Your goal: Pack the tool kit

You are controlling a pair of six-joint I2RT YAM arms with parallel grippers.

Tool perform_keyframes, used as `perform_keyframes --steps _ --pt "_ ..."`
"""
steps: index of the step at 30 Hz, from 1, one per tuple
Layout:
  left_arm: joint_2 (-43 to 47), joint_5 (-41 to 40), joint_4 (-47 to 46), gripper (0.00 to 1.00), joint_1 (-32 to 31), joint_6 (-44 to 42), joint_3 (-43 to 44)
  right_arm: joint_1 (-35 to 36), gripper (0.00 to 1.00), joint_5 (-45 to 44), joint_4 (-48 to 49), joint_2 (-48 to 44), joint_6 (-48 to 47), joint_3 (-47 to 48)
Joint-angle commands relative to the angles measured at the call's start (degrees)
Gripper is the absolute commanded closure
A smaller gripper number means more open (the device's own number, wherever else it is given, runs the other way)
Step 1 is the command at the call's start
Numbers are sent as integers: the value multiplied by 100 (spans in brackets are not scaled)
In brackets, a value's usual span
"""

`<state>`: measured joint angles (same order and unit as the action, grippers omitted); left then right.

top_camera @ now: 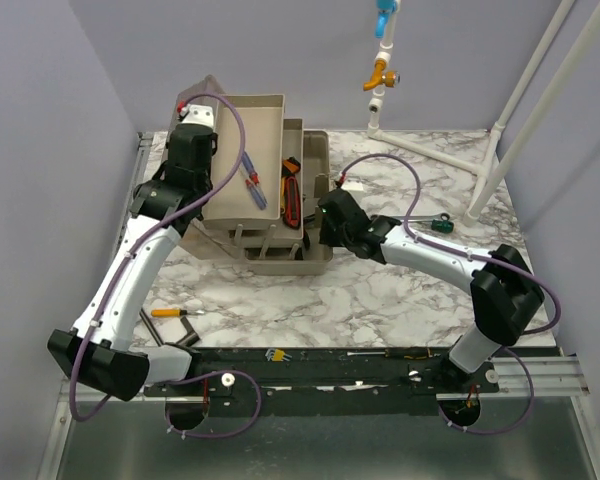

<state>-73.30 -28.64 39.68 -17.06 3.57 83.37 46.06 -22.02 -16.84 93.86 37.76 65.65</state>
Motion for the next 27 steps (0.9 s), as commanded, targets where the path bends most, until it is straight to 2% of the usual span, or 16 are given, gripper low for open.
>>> perform_keyframes --steps 1,7,10,12,15,20,23,27 --pt "-36 -1487 -215 100 -753 -146 305 281 55 604 357 134 240 362" --pt "-326 -2395 -474 100 -1447 -436 249 280 50 311 279 -324 141 343" --pt "-449 -2637 -639 100 -1749 -513 196 279 28 103 215 -658 46 322" --pt "-577 -2796 -685 100 -1953 -524 226 273 23 -119 145 -889 -56 312" --pt "-905 -3438 -863 100 -2360 -830 309 267 22 -584 -59 -1186 -212 349" --pt "-1433 -4257 -1972 100 -2934 -1894 190 219 22 -1198 -232 -1757 -258 256" --pt "-1707 -4330 -2366 100 -3226 -2183 233 202 22 -1672 -170 -2232 -236 17" --pt "-2249 -4412 -2339 100 -3594 -2193 563 192 22 -2545 -39 -2894 -446 -271"
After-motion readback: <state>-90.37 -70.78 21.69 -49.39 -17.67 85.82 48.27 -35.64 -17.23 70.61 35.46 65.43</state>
